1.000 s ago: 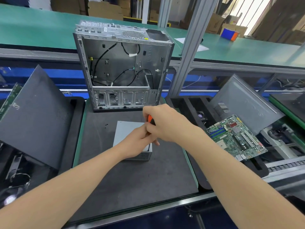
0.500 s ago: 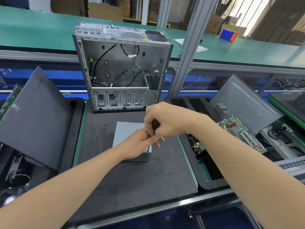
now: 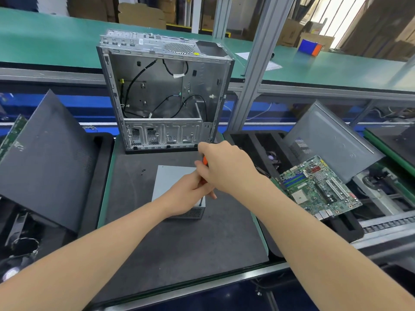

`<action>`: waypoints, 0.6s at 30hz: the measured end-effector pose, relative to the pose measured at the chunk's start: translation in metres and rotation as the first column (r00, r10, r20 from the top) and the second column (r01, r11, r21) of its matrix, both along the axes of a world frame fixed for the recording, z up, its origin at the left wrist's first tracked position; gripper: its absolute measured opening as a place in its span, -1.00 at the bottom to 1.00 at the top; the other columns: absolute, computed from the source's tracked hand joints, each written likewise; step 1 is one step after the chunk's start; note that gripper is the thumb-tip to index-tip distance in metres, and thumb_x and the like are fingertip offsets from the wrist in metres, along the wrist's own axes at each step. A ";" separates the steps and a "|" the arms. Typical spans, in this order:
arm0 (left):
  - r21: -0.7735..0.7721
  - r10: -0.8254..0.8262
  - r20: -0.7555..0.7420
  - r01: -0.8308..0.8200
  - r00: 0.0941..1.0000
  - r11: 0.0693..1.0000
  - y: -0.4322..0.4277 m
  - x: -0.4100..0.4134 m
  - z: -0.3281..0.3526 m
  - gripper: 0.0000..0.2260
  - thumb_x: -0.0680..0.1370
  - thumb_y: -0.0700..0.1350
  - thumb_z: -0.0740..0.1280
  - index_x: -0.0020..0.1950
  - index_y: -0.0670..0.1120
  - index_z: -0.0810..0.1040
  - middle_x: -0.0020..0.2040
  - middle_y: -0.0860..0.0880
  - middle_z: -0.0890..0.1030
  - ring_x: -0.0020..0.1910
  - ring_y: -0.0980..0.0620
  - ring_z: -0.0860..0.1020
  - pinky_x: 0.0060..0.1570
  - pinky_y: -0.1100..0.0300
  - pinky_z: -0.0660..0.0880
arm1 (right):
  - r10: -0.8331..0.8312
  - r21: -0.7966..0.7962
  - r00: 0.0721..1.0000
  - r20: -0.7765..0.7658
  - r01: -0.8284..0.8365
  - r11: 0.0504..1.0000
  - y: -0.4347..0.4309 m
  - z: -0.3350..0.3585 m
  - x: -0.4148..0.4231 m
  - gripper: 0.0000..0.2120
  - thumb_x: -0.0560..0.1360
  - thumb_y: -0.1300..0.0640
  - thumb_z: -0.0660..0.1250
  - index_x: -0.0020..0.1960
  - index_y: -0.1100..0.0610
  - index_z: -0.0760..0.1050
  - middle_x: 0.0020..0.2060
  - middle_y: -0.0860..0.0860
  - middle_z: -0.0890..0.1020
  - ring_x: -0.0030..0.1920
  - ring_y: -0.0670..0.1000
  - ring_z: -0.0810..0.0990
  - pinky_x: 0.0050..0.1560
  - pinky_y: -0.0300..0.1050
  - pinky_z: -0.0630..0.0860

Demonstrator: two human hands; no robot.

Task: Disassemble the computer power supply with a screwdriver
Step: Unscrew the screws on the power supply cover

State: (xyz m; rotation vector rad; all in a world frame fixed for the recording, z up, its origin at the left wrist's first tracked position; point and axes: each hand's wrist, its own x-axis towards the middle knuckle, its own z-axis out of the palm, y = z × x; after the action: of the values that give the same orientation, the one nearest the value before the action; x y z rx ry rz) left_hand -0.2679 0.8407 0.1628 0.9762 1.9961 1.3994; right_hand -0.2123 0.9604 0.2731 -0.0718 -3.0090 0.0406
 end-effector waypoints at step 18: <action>-0.011 -0.055 -0.040 0.054 0.998 0.998 -0.003 -0.003 0.003 -0.78 0.68 0.12 0.21 0.16 0.08 0.58 0.09 0.07 0.71 0.05 0.01 0.69 0.25 -0.11 0.56 | 0.377 -0.238 0.863 0.337 -0.309 0.921 0.022 0.034 -0.008 -0.82 0.37 0.23 0.38 -0.10 -0.01 0.63 -0.07 -0.09 0.51 -0.07 -0.07 0.55 -0.04 0.09 0.59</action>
State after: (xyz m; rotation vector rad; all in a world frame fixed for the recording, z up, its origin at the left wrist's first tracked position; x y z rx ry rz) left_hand -0.2713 0.8373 0.1661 1.0543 1.9882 1.3494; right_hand -0.2206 0.9826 0.3068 0.5048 -3.3490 0.3714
